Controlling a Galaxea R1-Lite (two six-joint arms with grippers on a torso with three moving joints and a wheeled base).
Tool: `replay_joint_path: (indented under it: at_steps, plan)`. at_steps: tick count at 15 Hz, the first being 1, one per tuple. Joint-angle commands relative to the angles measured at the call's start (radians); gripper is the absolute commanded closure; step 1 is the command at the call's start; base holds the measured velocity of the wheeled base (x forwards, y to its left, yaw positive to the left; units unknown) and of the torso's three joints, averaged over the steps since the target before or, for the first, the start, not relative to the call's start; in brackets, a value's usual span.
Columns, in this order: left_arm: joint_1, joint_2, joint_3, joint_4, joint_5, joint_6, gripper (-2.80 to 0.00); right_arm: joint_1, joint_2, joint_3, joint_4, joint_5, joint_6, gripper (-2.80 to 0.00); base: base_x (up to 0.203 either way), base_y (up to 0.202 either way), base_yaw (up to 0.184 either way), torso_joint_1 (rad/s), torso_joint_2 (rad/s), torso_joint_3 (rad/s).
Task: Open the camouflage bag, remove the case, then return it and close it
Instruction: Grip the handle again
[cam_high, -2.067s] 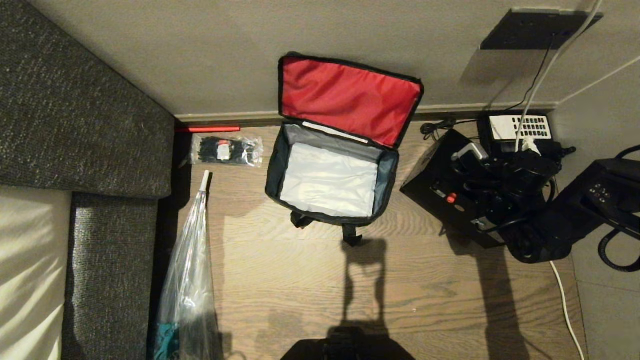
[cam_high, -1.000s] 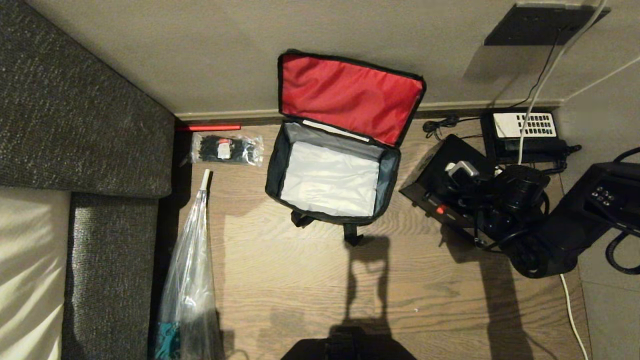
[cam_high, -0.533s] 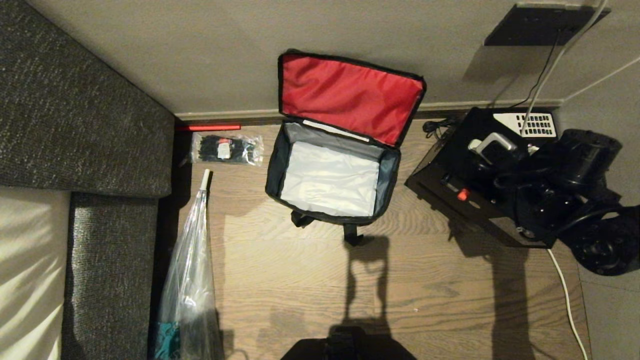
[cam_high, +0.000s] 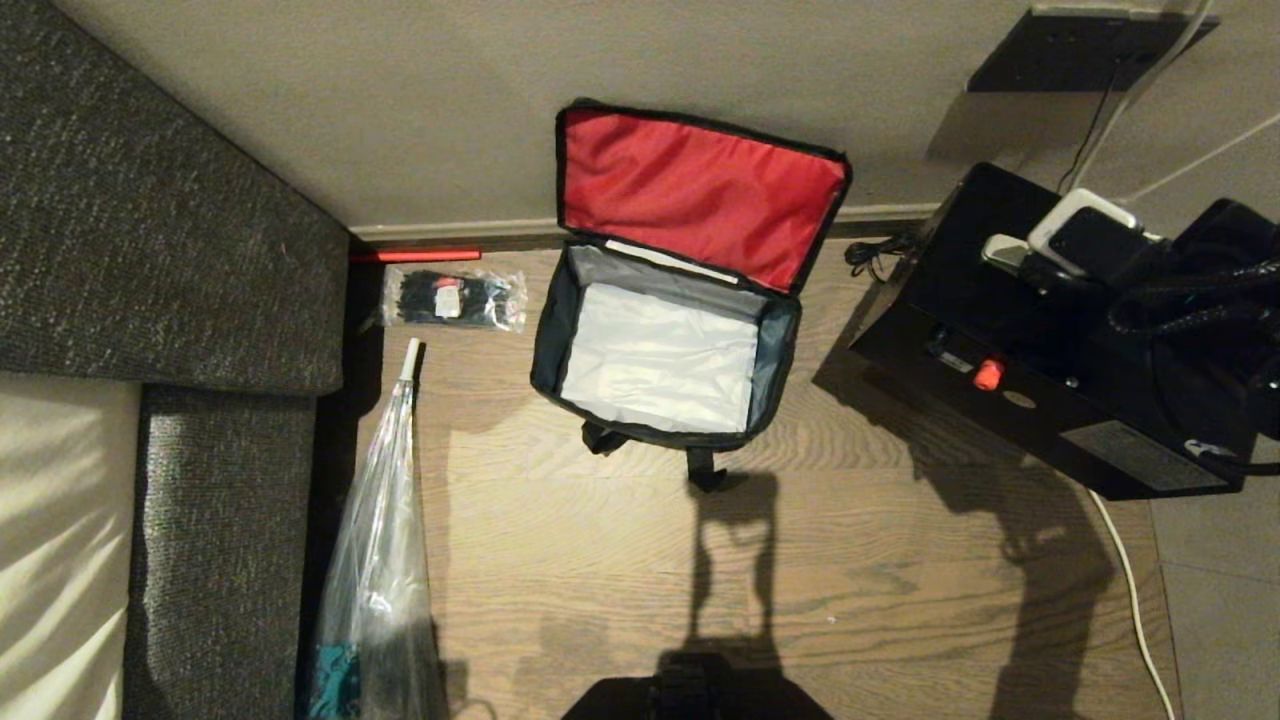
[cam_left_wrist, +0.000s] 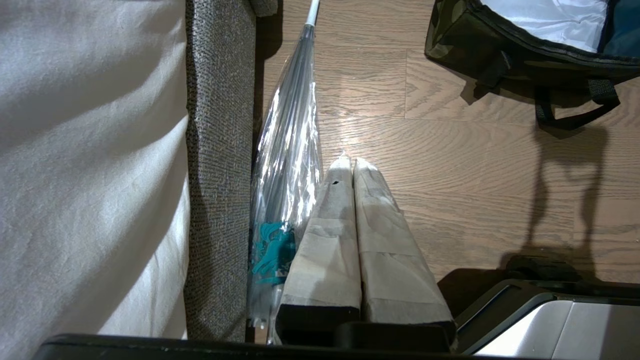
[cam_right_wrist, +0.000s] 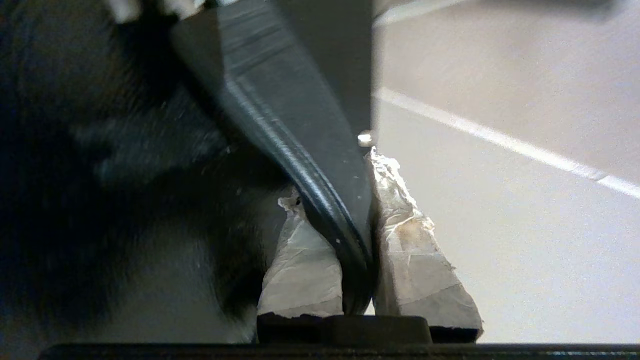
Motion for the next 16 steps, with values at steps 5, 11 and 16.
replay_joint_path:
  at_steps: [5,11,16]
  plan:
    - [0.0,-0.002,0.003,-0.001,0.0,0.0,0.0,0.211,0.0,-0.176,0.067,-0.081,-0.007,0.0,0.0,0.0,0.0,0.0,0.0,0.0]
    - [0.0,-0.002,0.003,-0.001,0.0,0.0,0.0,0.304,0.075,-0.289,0.127,-0.097,0.019,0.0,0.0,0.0,0.0,0.0,0.0,0.0]
    - [0.0,-0.002,0.003,-0.001,0.0,0.0,0.0,0.436,0.08,-0.328,0.204,-0.19,0.074,0.0,0.0,0.0,0.0,0.0,0.0,0.0]
